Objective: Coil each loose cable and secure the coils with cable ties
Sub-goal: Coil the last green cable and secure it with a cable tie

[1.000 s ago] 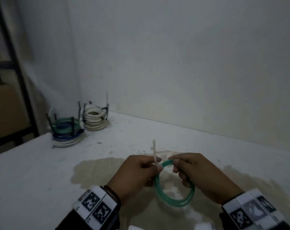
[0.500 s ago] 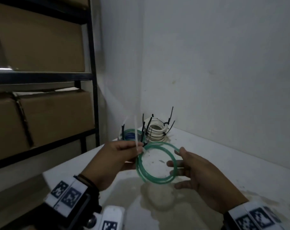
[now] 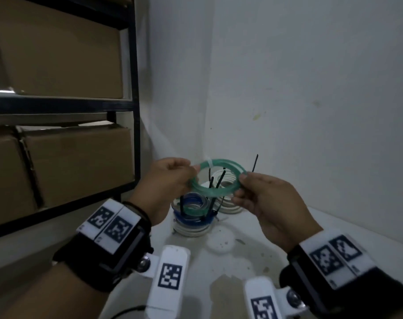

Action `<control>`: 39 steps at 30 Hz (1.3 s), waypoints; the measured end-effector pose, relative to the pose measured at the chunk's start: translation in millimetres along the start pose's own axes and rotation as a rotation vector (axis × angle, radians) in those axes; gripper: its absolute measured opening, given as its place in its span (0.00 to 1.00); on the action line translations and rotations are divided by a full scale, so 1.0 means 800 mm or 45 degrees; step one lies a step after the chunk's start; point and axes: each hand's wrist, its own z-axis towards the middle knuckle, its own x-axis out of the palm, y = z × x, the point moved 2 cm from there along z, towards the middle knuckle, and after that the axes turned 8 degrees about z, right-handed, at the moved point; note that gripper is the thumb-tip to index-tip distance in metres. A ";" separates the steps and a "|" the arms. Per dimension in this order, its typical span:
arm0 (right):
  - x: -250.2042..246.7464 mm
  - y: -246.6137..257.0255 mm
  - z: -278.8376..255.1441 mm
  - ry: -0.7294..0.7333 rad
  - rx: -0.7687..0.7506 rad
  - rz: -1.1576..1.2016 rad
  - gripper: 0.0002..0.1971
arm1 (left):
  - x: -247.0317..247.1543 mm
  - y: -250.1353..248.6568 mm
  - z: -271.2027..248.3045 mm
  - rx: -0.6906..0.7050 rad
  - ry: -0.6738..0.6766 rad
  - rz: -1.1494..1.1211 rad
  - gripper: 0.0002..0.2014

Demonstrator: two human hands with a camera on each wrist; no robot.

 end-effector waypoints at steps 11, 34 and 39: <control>0.035 -0.011 0.102 -0.099 -0.067 -0.571 0.06 | -0.016 0.006 0.133 -0.025 0.043 0.223 0.10; 0.028 -0.059 0.100 0.102 0.291 -1.188 0.09 | -0.055 0.090 0.124 -0.228 0.169 0.278 0.08; 0.028 -0.065 0.097 0.143 0.302 -1.225 0.10 | -0.060 0.095 0.121 -0.218 0.142 0.307 0.08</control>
